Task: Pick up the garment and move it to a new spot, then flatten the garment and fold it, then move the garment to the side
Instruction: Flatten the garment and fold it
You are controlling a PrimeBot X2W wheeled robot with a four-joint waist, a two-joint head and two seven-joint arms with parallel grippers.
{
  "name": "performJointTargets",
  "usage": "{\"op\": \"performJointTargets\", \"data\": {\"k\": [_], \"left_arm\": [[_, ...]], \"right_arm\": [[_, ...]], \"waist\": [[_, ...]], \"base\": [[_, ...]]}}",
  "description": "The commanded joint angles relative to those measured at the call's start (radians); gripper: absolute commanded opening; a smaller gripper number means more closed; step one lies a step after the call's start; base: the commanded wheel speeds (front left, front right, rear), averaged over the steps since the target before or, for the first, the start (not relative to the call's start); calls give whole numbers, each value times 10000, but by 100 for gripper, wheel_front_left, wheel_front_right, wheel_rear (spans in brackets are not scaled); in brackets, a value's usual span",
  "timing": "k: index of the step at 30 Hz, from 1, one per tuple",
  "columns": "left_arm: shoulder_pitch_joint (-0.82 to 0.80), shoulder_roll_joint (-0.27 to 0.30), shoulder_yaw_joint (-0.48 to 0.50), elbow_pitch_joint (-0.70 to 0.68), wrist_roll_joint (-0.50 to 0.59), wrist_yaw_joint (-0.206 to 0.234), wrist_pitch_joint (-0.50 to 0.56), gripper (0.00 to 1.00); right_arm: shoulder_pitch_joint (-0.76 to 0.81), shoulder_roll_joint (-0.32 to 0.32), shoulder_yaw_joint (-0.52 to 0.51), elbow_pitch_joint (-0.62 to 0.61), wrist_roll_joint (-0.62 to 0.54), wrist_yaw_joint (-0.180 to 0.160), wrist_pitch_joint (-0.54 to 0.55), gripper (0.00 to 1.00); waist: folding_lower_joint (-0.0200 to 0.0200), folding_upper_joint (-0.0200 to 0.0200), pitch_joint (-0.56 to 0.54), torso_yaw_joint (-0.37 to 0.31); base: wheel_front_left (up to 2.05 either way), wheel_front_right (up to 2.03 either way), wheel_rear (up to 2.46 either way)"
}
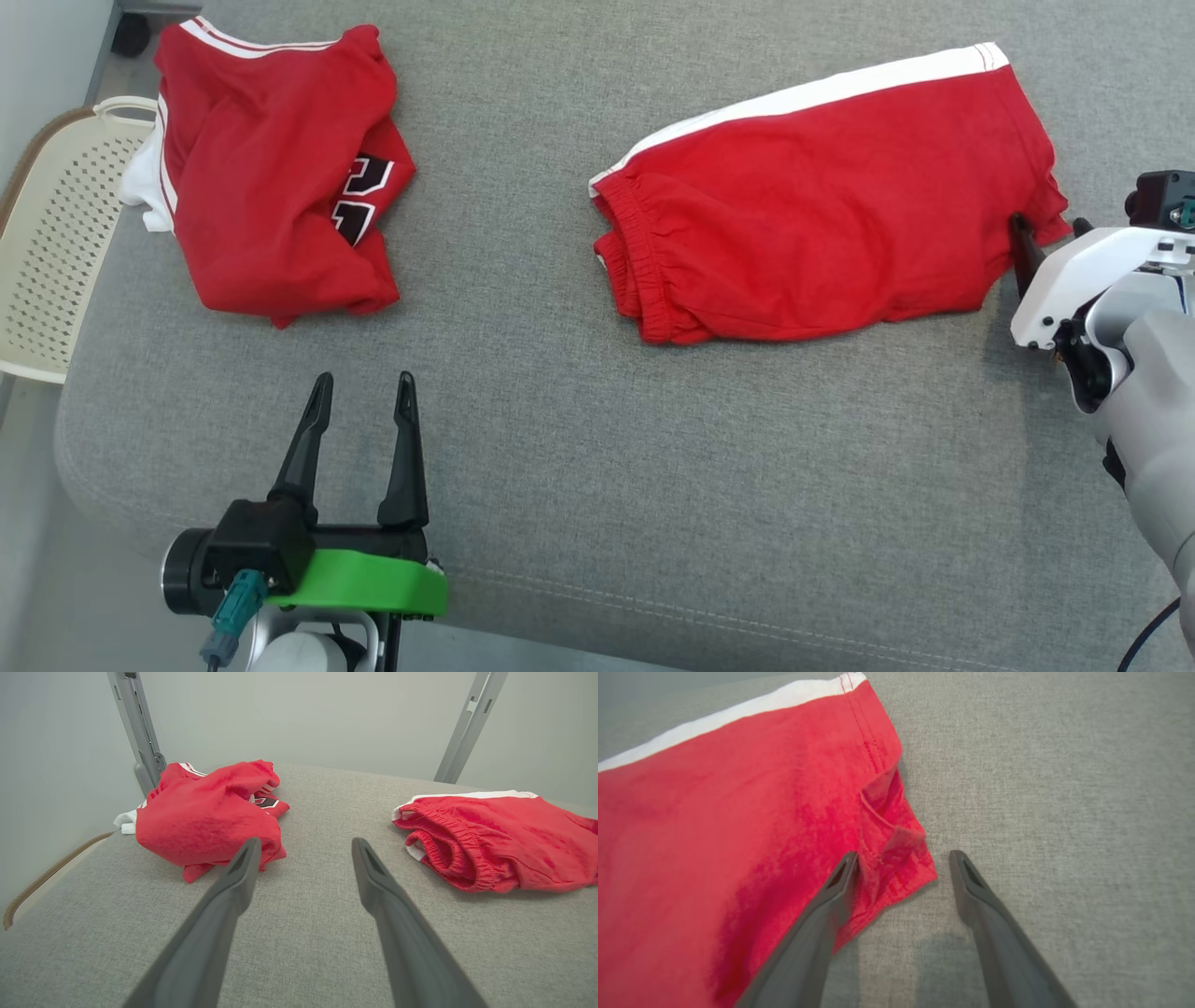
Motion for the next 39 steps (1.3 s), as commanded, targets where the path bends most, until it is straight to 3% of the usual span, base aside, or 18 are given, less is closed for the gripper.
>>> {"op": "performJointTargets", "data": {"k": [1,2,4,5,6,36,37,38,39], "left_arm": [[110,-30,46,53,-20,-80,-2,100],[112,-33,49,79,-20,-93,-2,100],[101,-24,55,137,-23,-118,-3,100],[83,-30,63,204,-27,-145,-3,100],[82,-38,66,256,-38,-164,-3,100],[793,288,89,590,-201,38,128,100],[826,302,97,585,-211,51,135,100],[867,309,98,588,-227,69,163,100],[903,313,90,598,-235,94,211,100]], "right_arm": [[256,45,-53,72,70,-12,105,76],[279,70,-71,78,47,-12,149,49],[312,123,-92,83,-33,-10,177,34],[335,164,-99,84,-95,-10,87,4],[353,173,-100,84,-111,-10,57,0],[2845,582,-148,-573,259,-12,-1022,0],[2909,602,-169,-590,268,-12,-1028,31],[2989,624,-158,-584,225,-12,-1033,100],[3042,606,-196,-563,184,-12,-1085,100]], "waist": [[0,0,-21,-10],[0,0,-33,-16],[0,0,-58,-40],[0,0,-128,-67],[0,0,-180,-78],[0,0,-2032,-641],[0,0,-2075,-659],[0,0,-2128,-675],[0,0,-2186,-689]], "base": [[0,0,0],[0,0,0],[0,0,0],[0,0,0],[0,0,0],[0,0,0],[0,0,0],[0,0,0],[0,0,0]]}}
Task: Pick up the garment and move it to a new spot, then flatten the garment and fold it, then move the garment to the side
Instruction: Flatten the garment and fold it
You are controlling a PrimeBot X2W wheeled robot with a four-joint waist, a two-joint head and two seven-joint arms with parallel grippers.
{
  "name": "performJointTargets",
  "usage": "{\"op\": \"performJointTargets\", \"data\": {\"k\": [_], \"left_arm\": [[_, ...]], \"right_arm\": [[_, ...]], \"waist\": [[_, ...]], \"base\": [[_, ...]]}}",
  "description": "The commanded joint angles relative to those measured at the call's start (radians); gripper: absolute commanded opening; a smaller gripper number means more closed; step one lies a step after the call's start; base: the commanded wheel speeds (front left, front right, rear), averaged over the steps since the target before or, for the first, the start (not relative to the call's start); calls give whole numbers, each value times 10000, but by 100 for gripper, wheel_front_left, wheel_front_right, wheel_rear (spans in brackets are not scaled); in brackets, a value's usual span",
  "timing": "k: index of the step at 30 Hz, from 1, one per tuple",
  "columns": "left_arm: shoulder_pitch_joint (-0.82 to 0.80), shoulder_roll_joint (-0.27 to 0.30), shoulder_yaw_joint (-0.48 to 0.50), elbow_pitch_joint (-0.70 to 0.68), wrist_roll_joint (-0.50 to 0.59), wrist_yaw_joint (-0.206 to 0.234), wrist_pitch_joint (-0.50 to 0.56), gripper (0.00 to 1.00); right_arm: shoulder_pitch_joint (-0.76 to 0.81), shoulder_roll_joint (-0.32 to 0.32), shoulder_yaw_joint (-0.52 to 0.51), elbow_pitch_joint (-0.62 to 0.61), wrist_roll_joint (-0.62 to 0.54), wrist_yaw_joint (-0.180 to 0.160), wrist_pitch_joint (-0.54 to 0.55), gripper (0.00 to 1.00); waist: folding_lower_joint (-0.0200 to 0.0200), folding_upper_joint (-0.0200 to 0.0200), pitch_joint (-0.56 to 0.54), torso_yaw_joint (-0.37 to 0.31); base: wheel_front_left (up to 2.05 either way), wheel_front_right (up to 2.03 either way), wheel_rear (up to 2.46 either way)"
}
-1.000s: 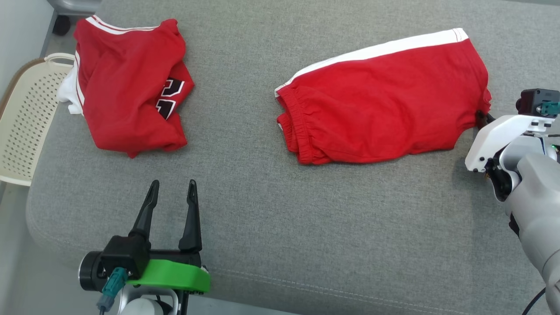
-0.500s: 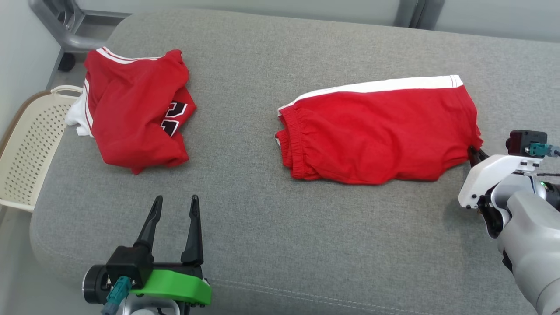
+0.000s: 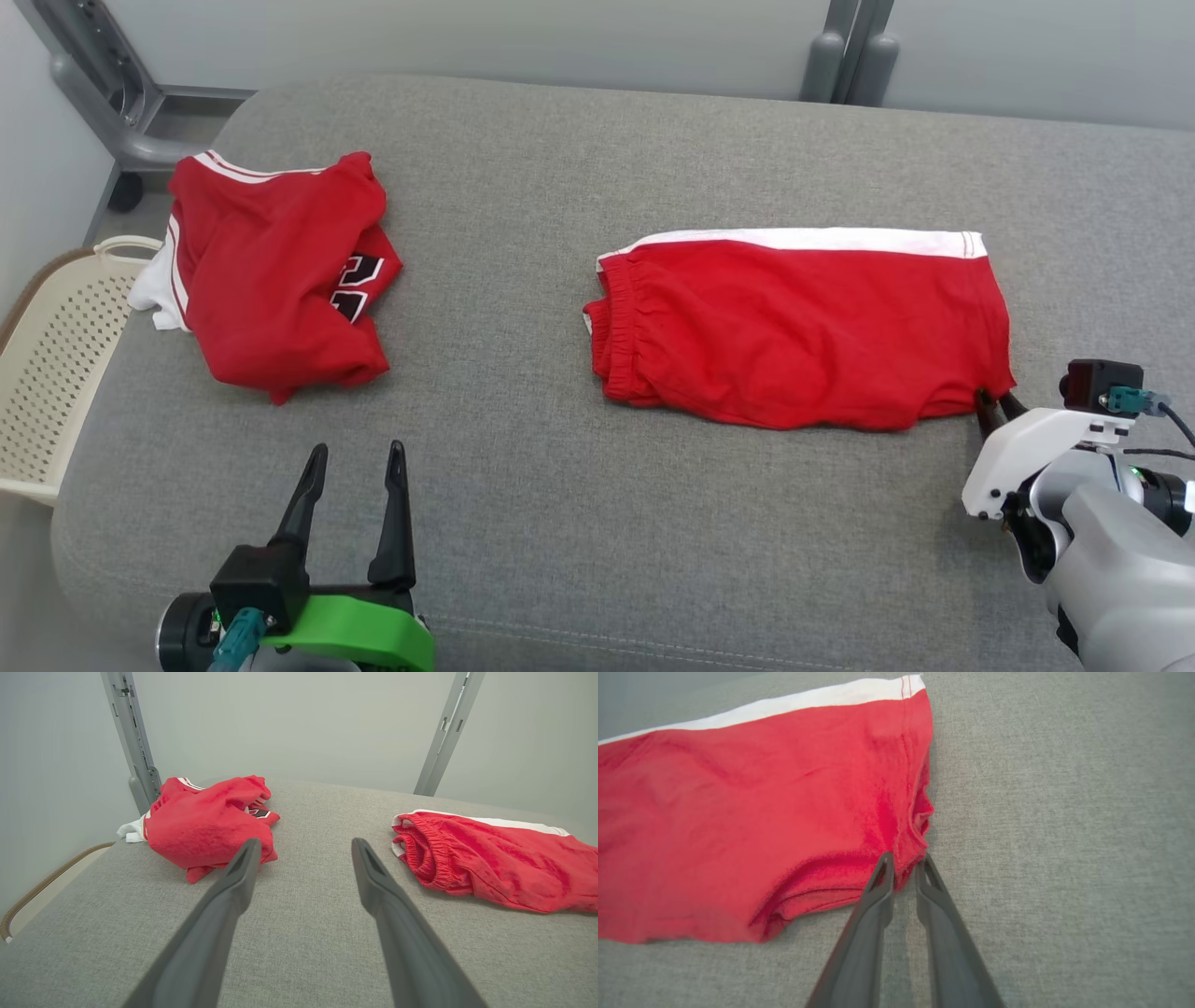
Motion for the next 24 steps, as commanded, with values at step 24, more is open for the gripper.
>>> {"op": "performJointTargets", "data": {"k": [24], "left_arm": [[1076,295,594,160,-706,706,665,100]], "right_arm": [[4578,1517,-3203,-6039,-3272,-12,-320,100]], "waist": [[0,0,-1953,-1043]], "base": [[0,0,0]]}}
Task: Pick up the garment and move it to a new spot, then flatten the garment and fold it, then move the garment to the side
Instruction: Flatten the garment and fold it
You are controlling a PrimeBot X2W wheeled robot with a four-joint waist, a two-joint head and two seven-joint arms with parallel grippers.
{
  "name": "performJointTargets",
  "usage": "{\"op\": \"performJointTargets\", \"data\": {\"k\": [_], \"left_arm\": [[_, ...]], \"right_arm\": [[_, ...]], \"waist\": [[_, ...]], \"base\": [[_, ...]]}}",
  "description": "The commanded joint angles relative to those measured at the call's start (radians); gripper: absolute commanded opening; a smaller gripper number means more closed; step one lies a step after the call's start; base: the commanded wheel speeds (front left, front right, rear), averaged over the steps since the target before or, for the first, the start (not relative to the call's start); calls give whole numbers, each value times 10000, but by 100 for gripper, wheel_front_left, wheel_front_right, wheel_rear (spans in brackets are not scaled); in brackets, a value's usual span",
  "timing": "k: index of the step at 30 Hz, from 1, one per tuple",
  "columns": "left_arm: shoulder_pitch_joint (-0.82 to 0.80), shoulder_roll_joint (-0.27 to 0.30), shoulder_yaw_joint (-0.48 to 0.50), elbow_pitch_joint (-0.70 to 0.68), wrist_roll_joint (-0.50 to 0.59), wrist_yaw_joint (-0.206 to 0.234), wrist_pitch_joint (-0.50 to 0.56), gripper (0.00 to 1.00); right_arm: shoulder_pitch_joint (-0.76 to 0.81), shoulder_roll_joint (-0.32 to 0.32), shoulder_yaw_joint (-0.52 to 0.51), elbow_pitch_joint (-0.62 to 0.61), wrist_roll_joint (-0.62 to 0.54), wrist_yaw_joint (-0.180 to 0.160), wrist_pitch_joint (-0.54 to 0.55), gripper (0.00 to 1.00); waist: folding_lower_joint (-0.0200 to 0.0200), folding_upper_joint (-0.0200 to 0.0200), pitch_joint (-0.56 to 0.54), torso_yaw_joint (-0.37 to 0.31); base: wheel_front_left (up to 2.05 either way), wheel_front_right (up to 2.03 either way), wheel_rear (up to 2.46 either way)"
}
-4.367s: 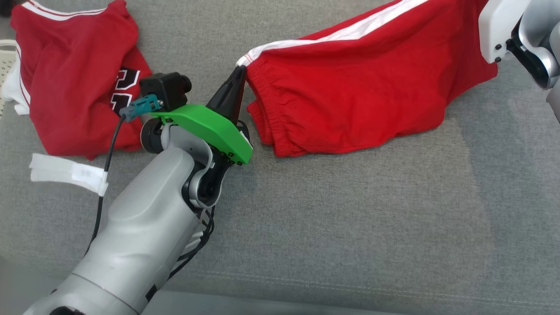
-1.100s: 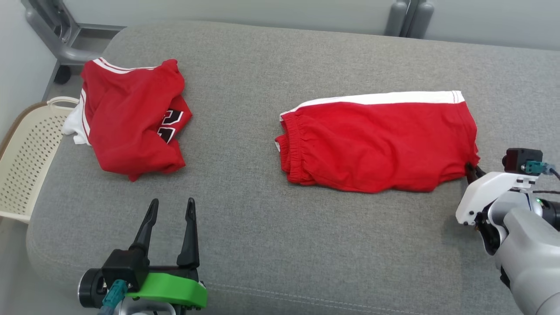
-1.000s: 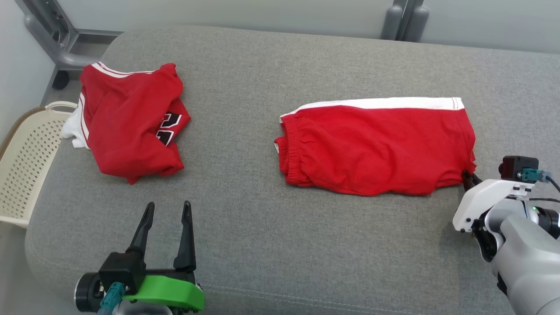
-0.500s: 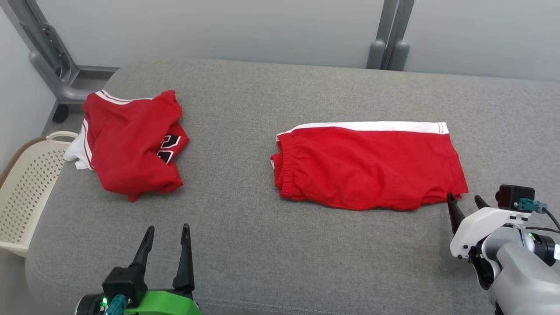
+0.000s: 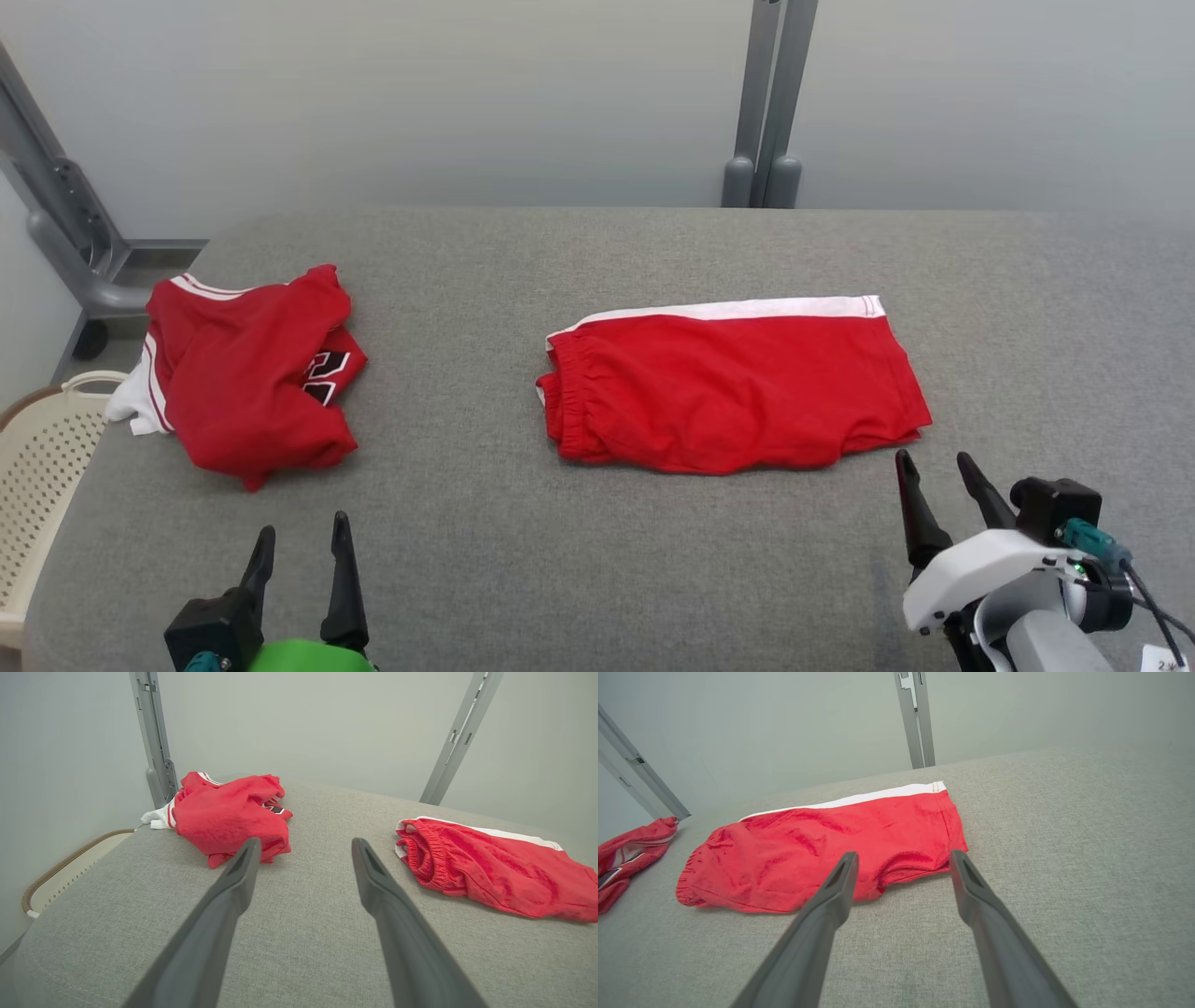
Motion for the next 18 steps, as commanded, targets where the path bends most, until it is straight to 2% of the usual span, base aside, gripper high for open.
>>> {"op": "performJointTargets", "data": {"k": [1,9,18], "left_arm": [[170,133,76,1,-76,44,62,100],[393,498,-20,231,-125,-173,375,100],[746,591,62,269,-314,-163,330,100]], "right_arm": [[314,32,12,-342,-241,-10,-25,100],[1811,454,187,-2491,-1040,-11,283,100],[2737,518,163,-3517,-1365,-11,782,100]], "waist": [[1,0,-161,-184],[1,0,-338,-400],[1,0,-564,-563]], "base": [[0,0,0],[0,0,0],[0,0,0]]}}
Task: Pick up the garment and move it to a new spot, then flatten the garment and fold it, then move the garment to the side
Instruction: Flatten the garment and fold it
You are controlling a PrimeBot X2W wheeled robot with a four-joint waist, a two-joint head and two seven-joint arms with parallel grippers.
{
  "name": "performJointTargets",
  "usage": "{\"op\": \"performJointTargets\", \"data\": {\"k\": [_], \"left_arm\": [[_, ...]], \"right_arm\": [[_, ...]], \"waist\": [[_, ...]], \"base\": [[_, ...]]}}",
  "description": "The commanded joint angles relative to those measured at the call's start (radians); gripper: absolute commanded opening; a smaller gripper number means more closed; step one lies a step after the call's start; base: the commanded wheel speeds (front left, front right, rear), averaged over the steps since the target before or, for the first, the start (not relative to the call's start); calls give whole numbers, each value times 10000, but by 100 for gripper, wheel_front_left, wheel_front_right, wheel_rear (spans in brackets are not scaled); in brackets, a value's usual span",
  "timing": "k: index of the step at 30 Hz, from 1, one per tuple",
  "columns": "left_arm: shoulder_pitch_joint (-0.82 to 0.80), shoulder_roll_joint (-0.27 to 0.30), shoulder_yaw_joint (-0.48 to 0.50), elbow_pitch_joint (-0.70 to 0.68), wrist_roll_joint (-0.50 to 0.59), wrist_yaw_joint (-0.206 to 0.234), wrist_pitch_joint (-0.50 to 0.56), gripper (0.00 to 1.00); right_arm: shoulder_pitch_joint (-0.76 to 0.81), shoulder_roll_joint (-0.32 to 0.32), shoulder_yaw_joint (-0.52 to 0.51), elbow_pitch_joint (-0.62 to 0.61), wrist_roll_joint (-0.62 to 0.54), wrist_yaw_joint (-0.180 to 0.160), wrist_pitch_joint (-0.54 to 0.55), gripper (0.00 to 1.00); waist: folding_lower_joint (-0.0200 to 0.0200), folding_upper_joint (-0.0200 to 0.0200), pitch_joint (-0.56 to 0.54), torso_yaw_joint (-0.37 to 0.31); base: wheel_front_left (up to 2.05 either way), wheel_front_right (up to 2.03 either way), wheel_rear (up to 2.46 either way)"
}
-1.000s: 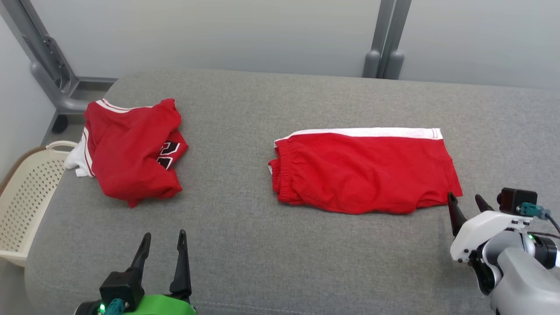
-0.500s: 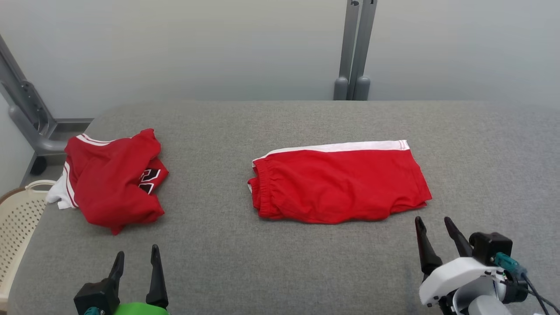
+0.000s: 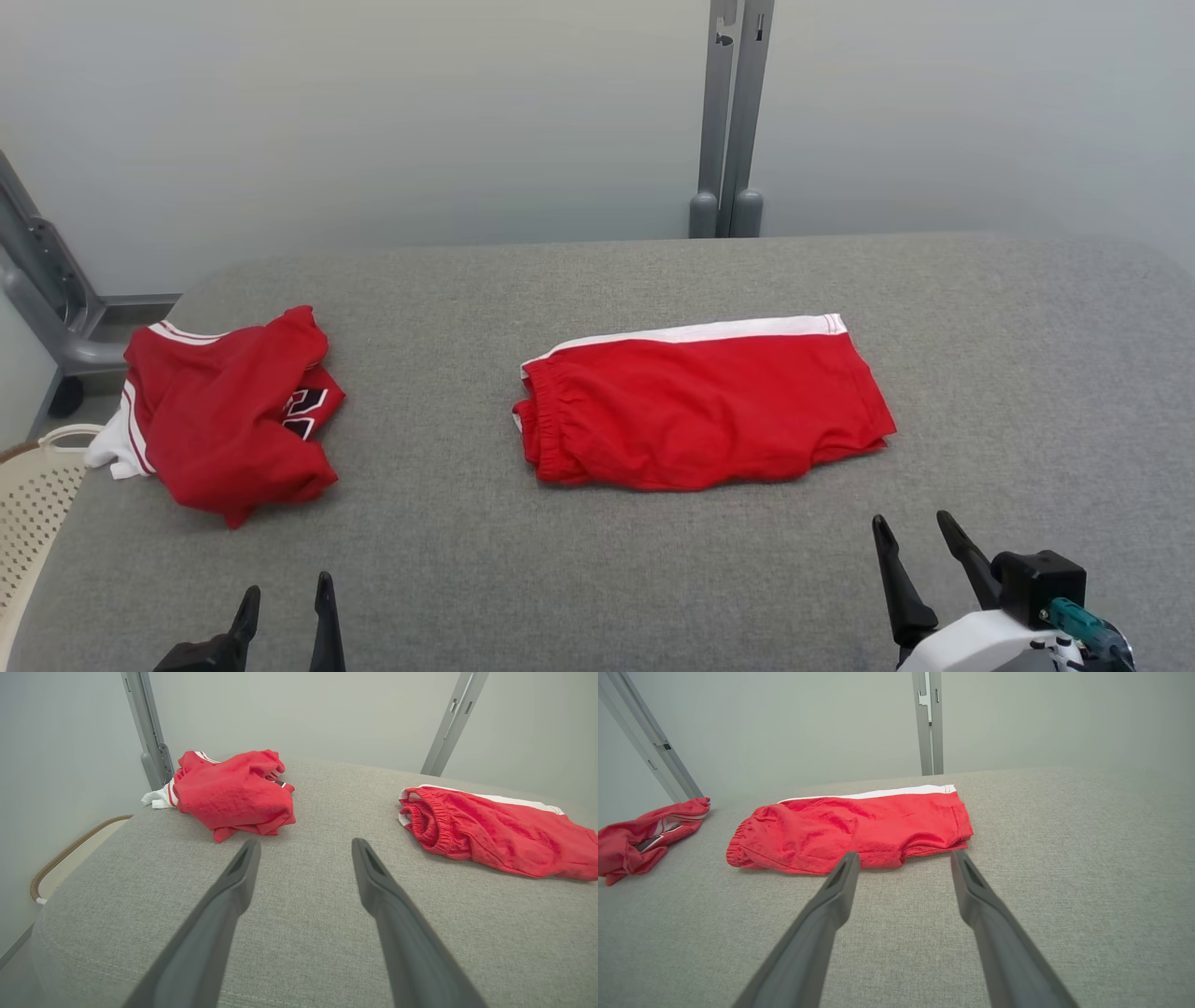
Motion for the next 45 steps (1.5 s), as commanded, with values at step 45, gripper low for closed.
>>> {"op": "performJointTargets", "data": {"k": [45], "left_arm": [[-423,261,-617,-570,81,29,206,100]], "right_arm": [[-4514,-553,-2766,1091,-659,-11,7938,100]], "waist": [[1,0,1240,604]], "base": [[0,0,0]]}}
